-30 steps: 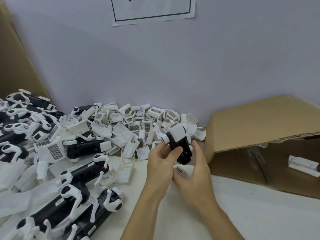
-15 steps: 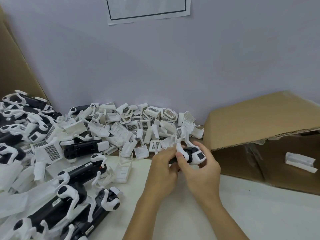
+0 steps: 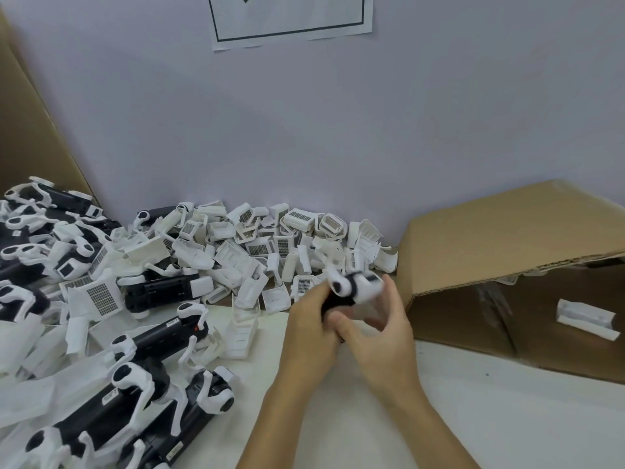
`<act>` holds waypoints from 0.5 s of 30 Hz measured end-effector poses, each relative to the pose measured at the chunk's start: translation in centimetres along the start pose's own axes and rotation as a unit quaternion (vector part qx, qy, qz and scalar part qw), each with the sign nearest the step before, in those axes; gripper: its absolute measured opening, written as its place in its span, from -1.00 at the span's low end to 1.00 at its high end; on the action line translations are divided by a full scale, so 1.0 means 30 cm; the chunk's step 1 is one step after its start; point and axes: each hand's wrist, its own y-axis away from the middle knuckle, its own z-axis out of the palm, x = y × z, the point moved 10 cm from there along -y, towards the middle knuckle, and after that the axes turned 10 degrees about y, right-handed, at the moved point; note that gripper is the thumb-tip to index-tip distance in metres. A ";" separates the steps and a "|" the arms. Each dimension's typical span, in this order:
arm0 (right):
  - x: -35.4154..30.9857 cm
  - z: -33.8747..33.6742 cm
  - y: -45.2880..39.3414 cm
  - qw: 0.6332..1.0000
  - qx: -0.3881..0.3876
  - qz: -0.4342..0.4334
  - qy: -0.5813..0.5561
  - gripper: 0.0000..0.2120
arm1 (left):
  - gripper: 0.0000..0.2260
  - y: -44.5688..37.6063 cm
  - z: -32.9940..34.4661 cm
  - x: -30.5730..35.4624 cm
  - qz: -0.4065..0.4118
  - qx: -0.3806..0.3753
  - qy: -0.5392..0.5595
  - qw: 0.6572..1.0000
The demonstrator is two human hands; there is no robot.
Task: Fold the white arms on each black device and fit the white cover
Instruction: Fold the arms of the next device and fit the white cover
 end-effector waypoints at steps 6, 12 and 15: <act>0.021 -0.024 -0.006 0.999 0.019 0.020 -0.034 -0.63 | -0.76 -0.002 -0.117 -0.071 -0.126 0.197 0.264 0.936; 0.034 -0.024 -0.008 0.997 0.018 0.054 -0.050 -0.73 | -0.54 0.030 -0.099 -0.154 -0.255 0.219 0.427 0.840; 0.035 -0.018 -0.011 0.998 0.008 0.055 -0.033 -0.68 | -0.58 0.048 -0.082 -0.183 -0.280 0.229 0.415 0.835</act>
